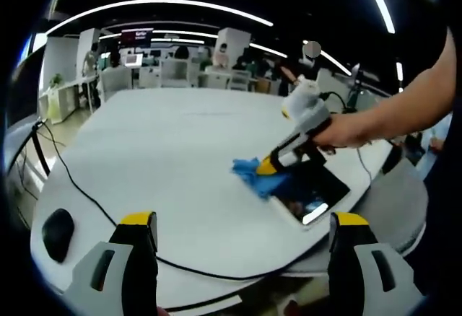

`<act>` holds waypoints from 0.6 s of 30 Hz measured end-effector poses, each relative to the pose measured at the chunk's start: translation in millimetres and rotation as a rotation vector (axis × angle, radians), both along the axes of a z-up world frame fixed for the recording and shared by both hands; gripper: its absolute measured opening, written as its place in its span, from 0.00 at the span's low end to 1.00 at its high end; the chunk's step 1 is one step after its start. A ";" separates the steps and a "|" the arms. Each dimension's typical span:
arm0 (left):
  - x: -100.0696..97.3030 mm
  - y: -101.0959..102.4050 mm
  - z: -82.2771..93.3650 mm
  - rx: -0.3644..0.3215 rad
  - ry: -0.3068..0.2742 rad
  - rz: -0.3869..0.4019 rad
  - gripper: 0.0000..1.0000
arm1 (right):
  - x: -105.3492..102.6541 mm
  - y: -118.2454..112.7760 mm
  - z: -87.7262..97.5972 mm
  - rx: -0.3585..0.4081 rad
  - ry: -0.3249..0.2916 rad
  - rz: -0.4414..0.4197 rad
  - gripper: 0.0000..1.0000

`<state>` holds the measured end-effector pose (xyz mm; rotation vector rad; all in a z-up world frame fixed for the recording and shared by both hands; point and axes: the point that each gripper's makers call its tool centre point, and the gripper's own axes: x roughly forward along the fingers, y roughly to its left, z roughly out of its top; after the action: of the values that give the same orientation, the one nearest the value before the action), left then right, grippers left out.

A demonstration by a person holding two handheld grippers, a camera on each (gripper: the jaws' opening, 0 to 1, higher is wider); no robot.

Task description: Wipe the mirror surface with the cleaning cloth until all visible marks leave the cleaned area.

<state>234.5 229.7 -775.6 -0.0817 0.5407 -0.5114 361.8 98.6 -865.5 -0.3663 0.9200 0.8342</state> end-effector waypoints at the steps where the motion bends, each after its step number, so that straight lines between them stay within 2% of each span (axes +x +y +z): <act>1: -0.9 0.0 -0.9 0.002 0.003 -0.001 1.00 | -1.1 -1.8 0.6 0.002 0.001 -0.006 0.00; 7: 0.8 -1.9 -1.5 0.001 0.005 -0.003 1.00 | -3.2 -20.5 0.3 0.033 0.034 -0.068 0.00; 18: 6.2 -13.7 1.9 0.005 -0.003 -0.037 1.00 | -2.3 -53.5 -0.4 0.025 0.087 -0.170 0.00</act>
<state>240.7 216.0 -773.8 -0.0660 0.5410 -0.5465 359.4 45.1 -866.0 -0.2280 1.0060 0.7094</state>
